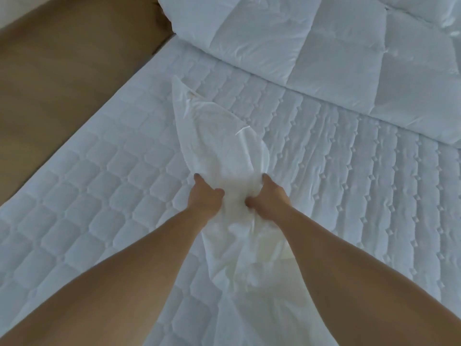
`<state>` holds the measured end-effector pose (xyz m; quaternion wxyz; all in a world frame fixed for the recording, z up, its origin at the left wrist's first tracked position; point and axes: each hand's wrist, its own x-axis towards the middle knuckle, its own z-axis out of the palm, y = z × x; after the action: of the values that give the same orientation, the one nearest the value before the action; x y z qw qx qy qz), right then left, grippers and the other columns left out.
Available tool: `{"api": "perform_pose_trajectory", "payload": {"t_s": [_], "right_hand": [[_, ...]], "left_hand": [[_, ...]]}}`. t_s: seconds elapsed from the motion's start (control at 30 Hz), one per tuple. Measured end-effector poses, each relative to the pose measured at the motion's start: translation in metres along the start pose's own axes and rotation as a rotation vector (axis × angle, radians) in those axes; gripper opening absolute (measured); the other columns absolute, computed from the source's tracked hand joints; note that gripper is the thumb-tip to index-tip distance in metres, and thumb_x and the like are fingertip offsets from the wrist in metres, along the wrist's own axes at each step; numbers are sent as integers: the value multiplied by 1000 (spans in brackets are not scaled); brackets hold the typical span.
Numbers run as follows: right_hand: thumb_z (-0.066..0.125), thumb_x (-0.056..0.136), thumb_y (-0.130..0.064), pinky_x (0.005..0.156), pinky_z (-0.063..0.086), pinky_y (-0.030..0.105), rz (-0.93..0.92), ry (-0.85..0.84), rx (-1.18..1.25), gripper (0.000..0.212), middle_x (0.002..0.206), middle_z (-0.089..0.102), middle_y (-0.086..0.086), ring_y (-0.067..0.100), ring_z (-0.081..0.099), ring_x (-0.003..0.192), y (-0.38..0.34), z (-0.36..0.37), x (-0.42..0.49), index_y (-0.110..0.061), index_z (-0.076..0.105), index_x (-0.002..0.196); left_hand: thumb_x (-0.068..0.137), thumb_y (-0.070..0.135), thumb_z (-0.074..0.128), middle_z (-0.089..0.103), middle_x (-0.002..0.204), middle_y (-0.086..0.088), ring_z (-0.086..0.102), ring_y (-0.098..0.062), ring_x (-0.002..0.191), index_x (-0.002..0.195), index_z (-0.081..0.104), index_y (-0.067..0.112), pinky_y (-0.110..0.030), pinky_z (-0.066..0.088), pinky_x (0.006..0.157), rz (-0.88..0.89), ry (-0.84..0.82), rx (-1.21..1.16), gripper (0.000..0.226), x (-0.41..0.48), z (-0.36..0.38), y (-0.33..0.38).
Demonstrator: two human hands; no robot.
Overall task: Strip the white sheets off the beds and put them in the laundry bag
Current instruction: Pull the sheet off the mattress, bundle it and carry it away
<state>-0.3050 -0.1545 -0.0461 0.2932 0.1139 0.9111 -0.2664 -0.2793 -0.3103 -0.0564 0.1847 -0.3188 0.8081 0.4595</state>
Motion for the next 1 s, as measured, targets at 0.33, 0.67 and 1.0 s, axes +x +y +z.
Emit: {"api": "perform_pose_trajectory", "payload": {"t_s": [0.33, 0.67, 1.0], "right_hand": [[65, 84, -24, 78, 60, 43, -144, 174, 433, 15, 88, 72, 2, 25, 69, 82, -15, -74, -95, -21, 69, 98], [56, 69, -43, 66, 54, 37, -349, 341, 486, 31, 75, 67, -2, 21, 65, 72, 56, -159, -313, -19, 66, 86], [43, 83, -77, 72, 49, 35, 191, 361, 332, 60, 73, 65, -7, 15, 61, 73, 229, -37, -429, -22, 66, 82]], "left_hand": [[76, 29, 48, 20, 49, 7, 22, -18, 57, 52, 21, 21, -35, 21, 56, 393, 80, -206, 37, -106, -36, 81], [90, 44, 50, 69, 114, 4, 59, -12, 109, 56, 54, 20, -28, 45, 74, 1033, 345, 65, 41, -331, -42, 96], [82, 49, 56, 63, 79, 13, 59, -13, 79, 101, 54, 28, -32, 50, 79, 953, 179, 316, 28, -426, 66, -90]]}}
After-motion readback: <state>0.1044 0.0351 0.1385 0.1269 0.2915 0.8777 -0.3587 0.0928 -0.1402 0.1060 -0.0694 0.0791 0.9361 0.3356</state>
